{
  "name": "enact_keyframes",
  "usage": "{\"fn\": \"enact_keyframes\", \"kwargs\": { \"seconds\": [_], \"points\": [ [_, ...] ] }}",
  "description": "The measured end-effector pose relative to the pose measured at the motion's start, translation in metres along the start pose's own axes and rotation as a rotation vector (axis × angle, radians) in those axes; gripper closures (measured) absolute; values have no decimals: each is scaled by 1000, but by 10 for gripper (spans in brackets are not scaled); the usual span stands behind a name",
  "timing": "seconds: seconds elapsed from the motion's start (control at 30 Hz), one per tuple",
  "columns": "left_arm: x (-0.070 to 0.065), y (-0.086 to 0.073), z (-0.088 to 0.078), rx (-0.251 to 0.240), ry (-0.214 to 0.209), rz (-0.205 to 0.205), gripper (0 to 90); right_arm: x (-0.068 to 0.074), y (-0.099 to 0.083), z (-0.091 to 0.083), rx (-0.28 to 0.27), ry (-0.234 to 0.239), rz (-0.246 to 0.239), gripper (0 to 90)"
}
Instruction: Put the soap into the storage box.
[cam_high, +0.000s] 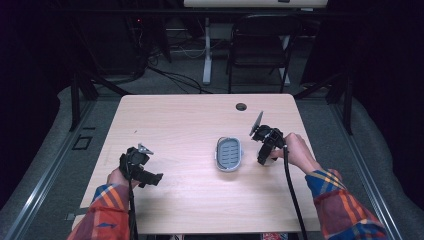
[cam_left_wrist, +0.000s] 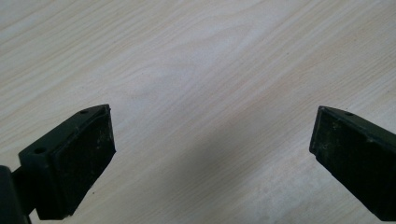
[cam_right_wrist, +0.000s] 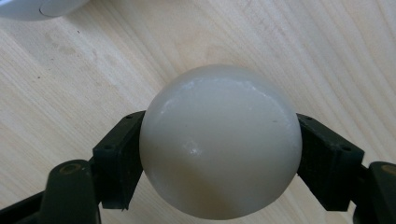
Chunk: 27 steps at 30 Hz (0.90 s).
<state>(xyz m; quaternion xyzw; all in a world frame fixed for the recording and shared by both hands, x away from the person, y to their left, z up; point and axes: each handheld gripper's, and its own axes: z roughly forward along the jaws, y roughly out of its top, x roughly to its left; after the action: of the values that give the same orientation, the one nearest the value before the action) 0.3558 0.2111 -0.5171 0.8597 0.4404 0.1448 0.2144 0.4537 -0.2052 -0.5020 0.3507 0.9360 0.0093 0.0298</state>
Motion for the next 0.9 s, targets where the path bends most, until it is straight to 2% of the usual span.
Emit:
{"fn": "enact_keyframes", "kwargs": {
  "seconds": [0.27, 0.3, 0.33, 0.63, 0.9],
  "points": [
    [0, 0, 0, 7, -9, 3, 1, -2, 6, -4, 3, -3, -6, 235],
    [0, 0, 0, 7, -9, 3, 1, -1, 8, -4, -7, 2, 5, 236],
    [0, 0, 0, 7, -9, 3, 2, -1, 9, -5, 8, 0, -8, 236],
    [0, 0, 0, 11, -10, 4, 2, -1, 18, -15, -14, -3, -12, 236],
    [-1, 1, 1, 12, -10, 4, 2, -1, 24, -20, -4, -1, -22, 236]
  ]
}}
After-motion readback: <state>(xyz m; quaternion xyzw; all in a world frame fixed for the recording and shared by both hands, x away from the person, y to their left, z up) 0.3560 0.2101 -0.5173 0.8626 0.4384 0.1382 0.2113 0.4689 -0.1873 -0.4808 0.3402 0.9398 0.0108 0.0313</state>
